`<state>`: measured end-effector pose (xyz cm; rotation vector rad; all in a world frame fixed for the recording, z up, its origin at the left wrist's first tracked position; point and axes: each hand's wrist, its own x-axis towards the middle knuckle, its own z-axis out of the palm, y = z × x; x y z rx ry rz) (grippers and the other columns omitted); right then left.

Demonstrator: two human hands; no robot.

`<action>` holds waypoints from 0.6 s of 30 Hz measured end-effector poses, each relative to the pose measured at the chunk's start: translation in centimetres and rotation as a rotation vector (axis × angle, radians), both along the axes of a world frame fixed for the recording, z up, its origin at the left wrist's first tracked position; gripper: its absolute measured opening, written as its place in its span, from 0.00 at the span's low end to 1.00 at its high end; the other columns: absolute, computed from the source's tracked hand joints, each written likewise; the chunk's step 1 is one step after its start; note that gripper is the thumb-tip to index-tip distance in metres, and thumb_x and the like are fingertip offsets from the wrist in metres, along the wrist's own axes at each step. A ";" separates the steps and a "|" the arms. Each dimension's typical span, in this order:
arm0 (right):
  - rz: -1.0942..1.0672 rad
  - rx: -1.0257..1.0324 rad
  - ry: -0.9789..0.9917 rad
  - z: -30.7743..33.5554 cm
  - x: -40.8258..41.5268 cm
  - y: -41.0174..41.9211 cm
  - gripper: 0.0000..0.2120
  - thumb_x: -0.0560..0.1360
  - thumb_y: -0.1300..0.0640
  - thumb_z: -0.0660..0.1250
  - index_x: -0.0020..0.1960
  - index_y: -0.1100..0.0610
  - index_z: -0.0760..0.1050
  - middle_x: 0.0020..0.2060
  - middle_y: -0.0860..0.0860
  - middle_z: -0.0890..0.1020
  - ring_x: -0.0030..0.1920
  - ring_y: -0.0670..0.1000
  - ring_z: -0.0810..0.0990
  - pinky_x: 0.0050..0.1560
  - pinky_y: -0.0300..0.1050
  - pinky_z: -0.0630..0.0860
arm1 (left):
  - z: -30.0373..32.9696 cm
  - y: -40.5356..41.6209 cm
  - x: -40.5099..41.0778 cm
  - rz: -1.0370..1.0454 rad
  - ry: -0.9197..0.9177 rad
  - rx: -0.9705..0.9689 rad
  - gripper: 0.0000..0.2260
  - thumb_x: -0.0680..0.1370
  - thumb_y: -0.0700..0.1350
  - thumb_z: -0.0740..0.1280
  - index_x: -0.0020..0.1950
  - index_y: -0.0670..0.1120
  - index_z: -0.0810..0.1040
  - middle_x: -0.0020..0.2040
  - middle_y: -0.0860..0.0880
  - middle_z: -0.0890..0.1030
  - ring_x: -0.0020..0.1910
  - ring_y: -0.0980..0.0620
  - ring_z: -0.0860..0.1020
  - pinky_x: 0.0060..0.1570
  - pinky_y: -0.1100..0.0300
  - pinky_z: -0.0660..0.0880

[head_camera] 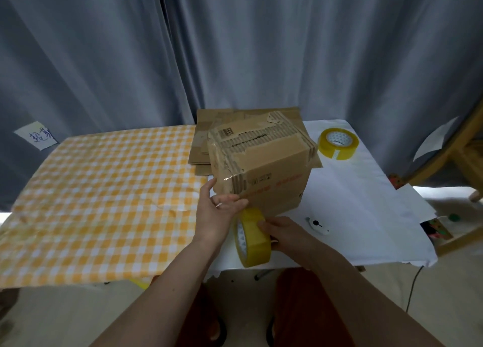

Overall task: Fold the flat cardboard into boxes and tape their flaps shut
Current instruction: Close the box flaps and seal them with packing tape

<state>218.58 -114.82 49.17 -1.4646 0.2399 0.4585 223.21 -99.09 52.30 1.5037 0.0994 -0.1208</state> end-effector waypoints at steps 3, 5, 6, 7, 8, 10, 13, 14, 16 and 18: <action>-0.066 -0.095 -0.031 -0.3 0.6 -1.4 0.08 0.79 0.52 0.62 0.54 0.52 0.77 0.47 0.49 0.84 0.49 0.50 0.83 0.46 0.44 0.81 | -0.2 -0.5 0.4 0.039 -0.008 -0.050 0.38 0.70 0.33 0.74 0.75 0.47 0.60 0.40 0.46 0.82 0.39 0.51 0.84 0.43 0.67 0.78; -0.191 -0.425 -0.058 -1.5 1.5 -3.2 0.11 0.79 0.55 0.61 0.54 0.58 0.79 0.49 0.55 0.82 0.51 0.55 0.80 0.56 0.51 0.77 | -0.3 -0.5 0.5 0.047 -0.013 -0.063 0.37 0.71 0.33 0.73 0.75 0.48 0.59 0.39 0.47 0.82 0.38 0.50 0.84 0.41 0.68 0.77; -0.216 -0.673 -0.065 -2.4 1.9 -4.3 0.13 0.80 0.55 0.60 0.58 0.59 0.78 0.54 0.57 0.81 0.54 0.56 0.78 0.59 0.52 0.72 | -0.3 -0.4 0.6 0.051 -0.015 -0.065 0.38 0.71 0.33 0.73 0.75 0.48 0.59 0.39 0.47 0.82 0.38 0.49 0.84 0.40 0.69 0.77; -0.228 -0.885 -0.055 -3.3 2.1 -5.4 0.15 0.80 0.55 0.59 0.63 0.58 0.76 0.60 0.60 0.77 0.58 0.58 0.75 0.62 0.51 0.68 | -0.3 -0.4 0.6 0.056 -0.017 -0.068 0.38 0.71 0.33 0.73 0.75 0.48 0.59 0.40 0.46 0.82 0.38 0.49 0.84 0.39 0.69 0.77; -0.247 -1.019 -0.015 -4.4 2.1 -6.4 0.17 0.80 0.54 0.58 0.67 0.57 0.72 0.64 0.61 0.73 0.63 0.61 0.70 0.64 0.52 0.65 | -0.3 -0.3 0.6 0.060 -0.020 -0.072 0.38 0.71 0.34 0.73 0.75 0.49 0.59 0.40 0.46 0.82 0.38 0.49 0.84 0.39 0.69 0.77; -0.264 -1.131 0.103 -6.5 1.9 -7.8 0.19 0.81 0.54 0.57 0.70 0.56 0.68 0.66 0.61 0.68 0.65 0.63 0.64 0.64 0.54 0.64 | -0.4 -0.3 0.7 0.060 -0.024 -0.067 0.37 0.71 0.35 0.74 0.75 0.49 0.59 0.40 0.46 0.82 0.38 0.49 0.84 0.39 0.68 0.77; -0.298 -1.233 0.087 -8.6 1.3 -8.4 0.15 0.80 0.56 0.58 0.64 0.57 0.74 0.62 0.60 0.70 0.62 0.63 0.66 0.60 0.56 0.67 | -0.5 -0.3 0.8 0.057 -0.022 -0.041 0.37 0.72 0.38 0.74 0.75 0.50 0.60 0.38 0.49 0.83 0.38 0.50 0.84 0.44 0.66 0.78; -0.344 -1.232 0.047 -9.1 1.3 -8.5 0.14 0.79 0.58 0.59 0.62 0.58 0.76 0.60 0.61 0.72 0.60 0.63 0.67 0.58 0.56 0.68 | -0.5 -0.4 0.8 0.061 -0.019 -0.042 0.37 0.72 0.39 0.74 0.75 0.50 0.60 0.38 0.50 0.83 0.38 0.50 0.84 0.43 0.67 0.77; -0.434 -1.149 0.017 -9.2 1.1 -8.6 0.13 0.77 0.61 0.62 0.61 0.61 0.76 0.57 0.63 0.74 0.57 0.65 0.70 0.56 0.58 0.71 | -0.7 -0.4 0.9 0.073 -0.016 -0.049 0.37 0.72 0.39 0.75 0.75 0.50 0.60 0.37 0.50 0.83 0.38 0.50 0.84 0.41 0.69 0.76; -0.499 -1.022 0.040 -9.0 0.7 -8.6 0.16 0.75 0.64 0.66 0.62 0.64 0.73 0.57 0.65 0.76 0.55 0.64 0.75 0.54 0.56 0.73 | -0.8 -0.5 0.9 0.080 -0.010 -0.057 0.37 0.71 0.40 0.75 0.75 0.51 0.60 0.37 0.50 0.83 0.38 0.50 0.84 0.41 0.70 0.76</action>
